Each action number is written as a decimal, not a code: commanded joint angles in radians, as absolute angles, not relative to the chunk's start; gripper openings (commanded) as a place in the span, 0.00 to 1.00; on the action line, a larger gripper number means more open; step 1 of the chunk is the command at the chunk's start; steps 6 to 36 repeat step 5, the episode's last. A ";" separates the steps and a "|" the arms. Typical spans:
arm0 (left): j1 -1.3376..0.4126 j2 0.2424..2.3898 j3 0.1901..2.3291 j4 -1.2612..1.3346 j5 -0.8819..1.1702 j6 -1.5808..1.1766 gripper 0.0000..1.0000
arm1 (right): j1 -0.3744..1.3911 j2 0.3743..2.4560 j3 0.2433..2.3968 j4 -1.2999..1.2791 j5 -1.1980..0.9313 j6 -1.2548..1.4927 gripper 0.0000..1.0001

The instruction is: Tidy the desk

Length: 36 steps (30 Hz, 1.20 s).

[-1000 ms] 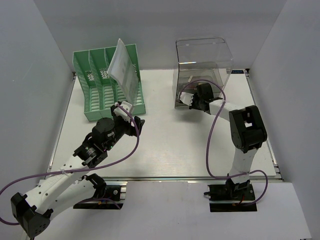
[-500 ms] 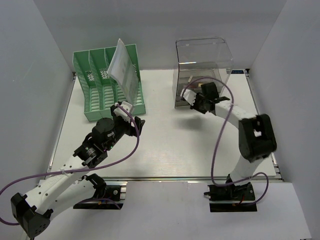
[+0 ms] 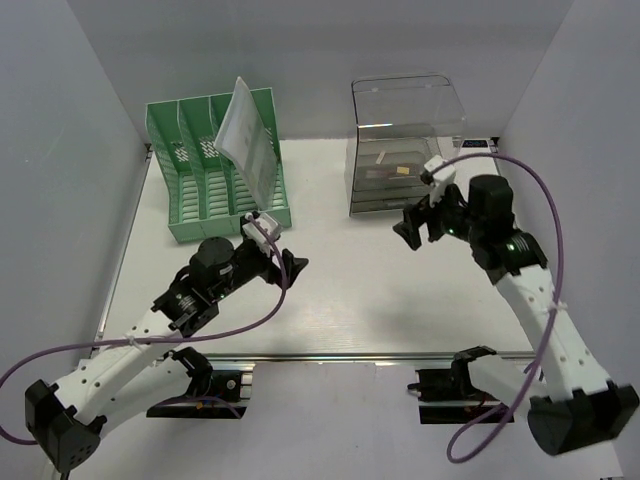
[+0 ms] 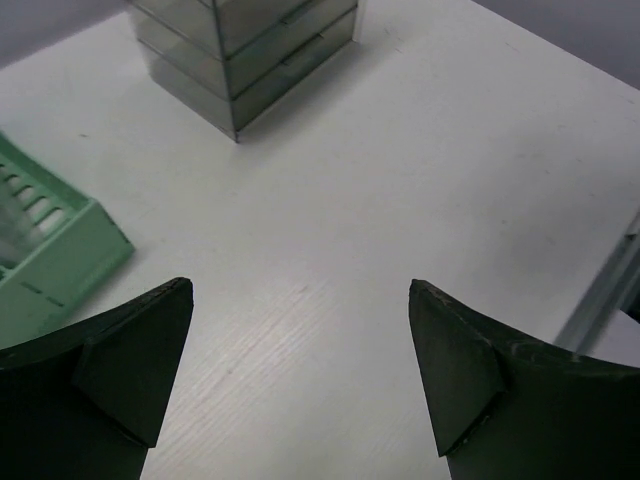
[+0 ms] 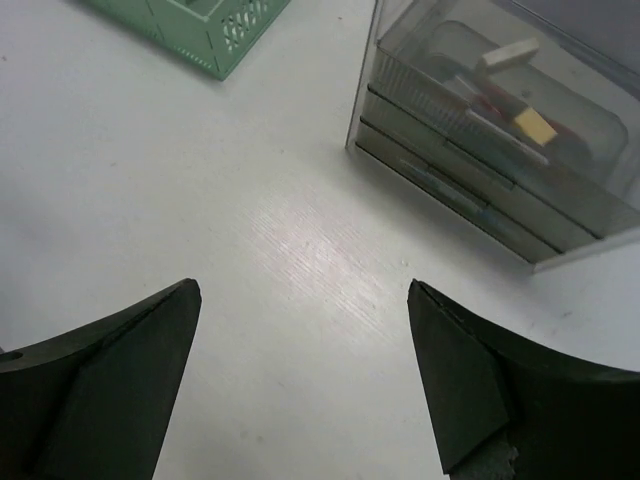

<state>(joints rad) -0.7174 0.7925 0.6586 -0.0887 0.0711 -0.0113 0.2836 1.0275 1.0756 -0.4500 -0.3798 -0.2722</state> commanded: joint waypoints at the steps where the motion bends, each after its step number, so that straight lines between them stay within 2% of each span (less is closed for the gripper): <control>1: -0.704 0.805 0.666 -0.101 0.206 -0.081 0.98 | 0.282 0.890 0.998 -0.440 -0.284 -0.152 0.89; 5: -0.704 0.769 0.611 -0.124 0.244 -0.127 0.98 | 0.282 0.732 0.881 -0.400 -0.224 -0.140 0.89; 36: -0.704 0.769 0.611 -0.124 0.244 -0.127 0.98 | 0.282 0.732 0.881 -0.400 -0.224 -0.140 0.89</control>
